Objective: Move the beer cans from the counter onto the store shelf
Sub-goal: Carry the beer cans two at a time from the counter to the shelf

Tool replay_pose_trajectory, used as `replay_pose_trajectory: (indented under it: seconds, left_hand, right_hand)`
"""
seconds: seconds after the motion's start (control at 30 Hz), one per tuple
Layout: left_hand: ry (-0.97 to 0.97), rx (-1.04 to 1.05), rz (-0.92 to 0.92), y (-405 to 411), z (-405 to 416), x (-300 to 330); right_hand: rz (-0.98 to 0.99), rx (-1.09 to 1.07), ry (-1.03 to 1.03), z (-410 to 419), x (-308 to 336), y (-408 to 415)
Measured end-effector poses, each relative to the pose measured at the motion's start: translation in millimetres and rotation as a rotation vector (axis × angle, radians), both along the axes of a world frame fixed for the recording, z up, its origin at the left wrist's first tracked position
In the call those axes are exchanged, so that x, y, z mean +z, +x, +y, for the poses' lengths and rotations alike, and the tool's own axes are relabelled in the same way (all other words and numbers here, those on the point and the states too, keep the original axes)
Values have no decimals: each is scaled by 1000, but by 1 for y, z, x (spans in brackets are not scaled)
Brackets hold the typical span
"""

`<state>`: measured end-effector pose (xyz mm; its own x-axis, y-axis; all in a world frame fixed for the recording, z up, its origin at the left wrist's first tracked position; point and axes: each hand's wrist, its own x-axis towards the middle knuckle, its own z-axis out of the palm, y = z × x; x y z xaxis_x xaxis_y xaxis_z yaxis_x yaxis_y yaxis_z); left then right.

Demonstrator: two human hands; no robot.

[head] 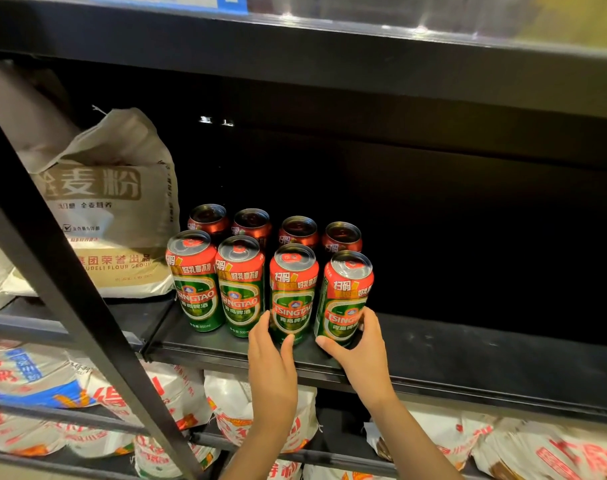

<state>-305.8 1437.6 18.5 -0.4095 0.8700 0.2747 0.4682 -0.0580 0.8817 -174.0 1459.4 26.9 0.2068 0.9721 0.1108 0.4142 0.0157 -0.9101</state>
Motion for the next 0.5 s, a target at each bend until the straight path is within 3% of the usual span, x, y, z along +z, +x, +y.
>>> replay_pose_trajectory:
  seconds: [0.17, 0.5]
  left_hand:
    - [14, -6, 3, 3, -1, 2]
    - [45, 70, -144, 7, 7, 6]
  right_hand:
    - [-46, 44, 22, -1, 1, 1]
    - [60, 63, -29, -4, 4, 2]
